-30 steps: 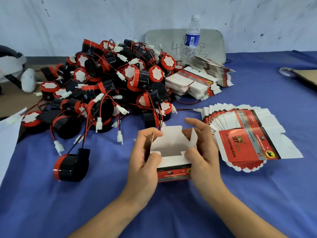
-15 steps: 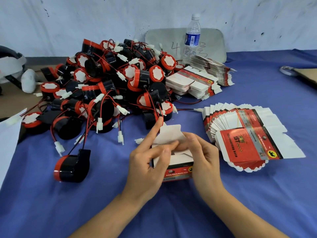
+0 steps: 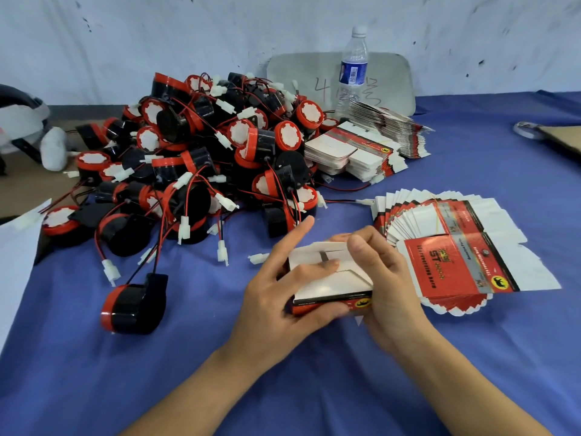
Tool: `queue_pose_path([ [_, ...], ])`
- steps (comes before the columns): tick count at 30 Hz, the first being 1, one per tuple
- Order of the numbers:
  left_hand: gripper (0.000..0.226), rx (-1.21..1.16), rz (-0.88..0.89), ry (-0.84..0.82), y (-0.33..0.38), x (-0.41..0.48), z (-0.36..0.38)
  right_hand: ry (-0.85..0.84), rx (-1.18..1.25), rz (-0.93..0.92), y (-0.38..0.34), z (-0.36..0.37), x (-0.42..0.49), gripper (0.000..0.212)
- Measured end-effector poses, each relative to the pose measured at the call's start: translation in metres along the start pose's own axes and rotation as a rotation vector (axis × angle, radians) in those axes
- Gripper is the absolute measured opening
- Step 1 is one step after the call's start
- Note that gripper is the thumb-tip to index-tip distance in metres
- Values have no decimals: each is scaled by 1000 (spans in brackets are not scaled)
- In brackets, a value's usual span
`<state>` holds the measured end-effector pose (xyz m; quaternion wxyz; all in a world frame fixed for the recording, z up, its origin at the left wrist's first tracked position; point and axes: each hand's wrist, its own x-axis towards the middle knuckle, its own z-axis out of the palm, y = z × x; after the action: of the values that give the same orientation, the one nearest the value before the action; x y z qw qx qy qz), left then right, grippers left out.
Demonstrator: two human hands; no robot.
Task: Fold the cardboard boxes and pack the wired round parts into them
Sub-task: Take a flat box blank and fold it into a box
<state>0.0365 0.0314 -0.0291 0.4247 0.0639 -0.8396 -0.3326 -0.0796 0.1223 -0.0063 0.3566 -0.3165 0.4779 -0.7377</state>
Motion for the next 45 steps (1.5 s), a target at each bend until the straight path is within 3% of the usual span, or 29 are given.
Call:
queue_pose_path([
  [4, 35, -82, 17, 121, -5, -2, -1, -159, 61, 82, -5, -7, 6, 5],
  [6, 44, -199, -27, 175, -7, -2, -3, -254, 36, 139, -6, -10, 7, 18],
  [10, 51, -185, 49, 146, -10, -2, -8, -324, -10, 172, -13, -15, 8, 42],
  [15, 60, -87, 172, 42, -6, -2, -8, -418, -213, 214, -25, -20, 8, 45],
  [36, 60, -30, 190, -10, -6, 4, -9, -346, -491, -68, -22, -12, 3, 44],
  [45, 68, -23, 131, 13, -5, 3, -8, -270, -266, -3, -23, -17, 6, 27],
])
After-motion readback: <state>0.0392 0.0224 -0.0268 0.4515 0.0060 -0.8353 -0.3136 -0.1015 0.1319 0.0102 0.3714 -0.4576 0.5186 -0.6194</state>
